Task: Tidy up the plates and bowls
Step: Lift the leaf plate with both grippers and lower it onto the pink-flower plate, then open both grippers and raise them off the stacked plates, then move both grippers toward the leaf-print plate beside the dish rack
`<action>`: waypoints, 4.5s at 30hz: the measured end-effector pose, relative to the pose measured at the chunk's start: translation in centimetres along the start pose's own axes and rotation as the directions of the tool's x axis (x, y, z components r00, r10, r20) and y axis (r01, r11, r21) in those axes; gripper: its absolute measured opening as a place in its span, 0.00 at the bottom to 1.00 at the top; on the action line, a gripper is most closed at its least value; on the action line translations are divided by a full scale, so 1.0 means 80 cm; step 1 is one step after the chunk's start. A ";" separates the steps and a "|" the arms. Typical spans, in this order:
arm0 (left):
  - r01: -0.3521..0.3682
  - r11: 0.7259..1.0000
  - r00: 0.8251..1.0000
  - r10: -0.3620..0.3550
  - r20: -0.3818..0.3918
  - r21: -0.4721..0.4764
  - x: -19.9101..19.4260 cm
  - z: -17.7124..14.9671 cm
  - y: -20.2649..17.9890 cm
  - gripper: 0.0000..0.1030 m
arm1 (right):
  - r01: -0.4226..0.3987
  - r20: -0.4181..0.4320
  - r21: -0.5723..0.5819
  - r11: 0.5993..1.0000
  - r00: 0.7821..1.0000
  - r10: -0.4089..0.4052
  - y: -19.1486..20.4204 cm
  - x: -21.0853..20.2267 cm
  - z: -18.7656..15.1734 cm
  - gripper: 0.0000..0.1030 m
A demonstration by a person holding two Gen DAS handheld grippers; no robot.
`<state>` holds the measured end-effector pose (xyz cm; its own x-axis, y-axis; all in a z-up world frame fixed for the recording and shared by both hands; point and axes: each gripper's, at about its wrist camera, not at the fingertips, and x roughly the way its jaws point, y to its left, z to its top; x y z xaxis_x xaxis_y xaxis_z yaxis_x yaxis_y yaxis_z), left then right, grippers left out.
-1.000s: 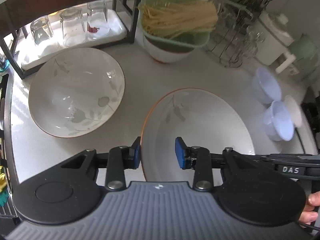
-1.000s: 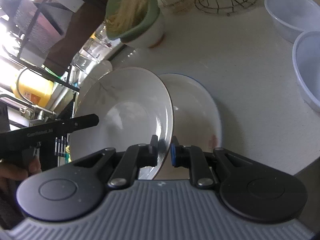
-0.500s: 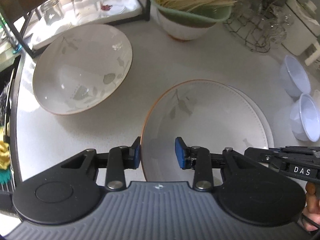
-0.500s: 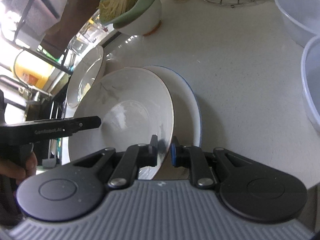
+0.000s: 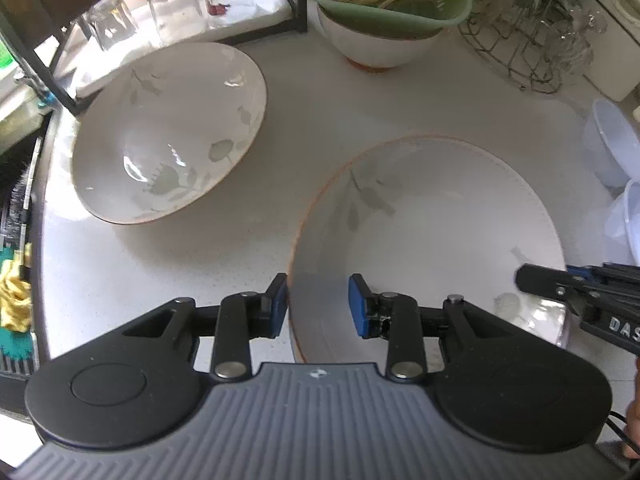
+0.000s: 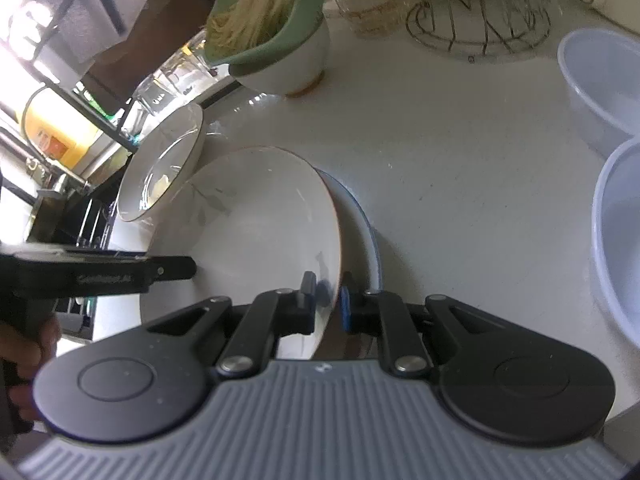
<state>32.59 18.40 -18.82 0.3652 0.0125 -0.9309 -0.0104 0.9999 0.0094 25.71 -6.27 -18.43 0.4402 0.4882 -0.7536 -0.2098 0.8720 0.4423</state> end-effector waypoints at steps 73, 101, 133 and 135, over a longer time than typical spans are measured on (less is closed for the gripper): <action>0.107 0.977 0.877 -0.006 0.480 -0.182 -0.334 -0.189 -0.135 0.90 | 0.056 0.442 -0.248 0.967 0.895 0.061 -0.008 -0.339 -0.099 0.87; 0.075 0.969 0.897 0.038 0.441 -0.236 -0.276 -0.143 -0.042 0.93 | 0.022 0.323 -0.227 0.974 0.945 0.054 0.050 -0.246 -0.076 0.87; 0.190 0.939 0.950 -0.104 0.294 -0.285 -0.098 -0.004 0.198 0.93 | 0.141 0.219 -0.102 0.985 0.969 -0.116 0.165 -0.041 0.034 0.86; 0.194 0.938 0.951 -0.109 0.288 -0.287 -0.087 -0.001 0.209 0.93 | 0.137 0.205 -0.105 0.985 0.972 -0.113 0.174 -0.028 0.038 0.86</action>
<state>29.79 35.05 -12.21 0.6167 -0.0954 -0.7814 -0.2059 0.9385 -0.2770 24.46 4.68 -9.10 0.6303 0.3687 -0.6832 -0.2383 0.9294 0.2817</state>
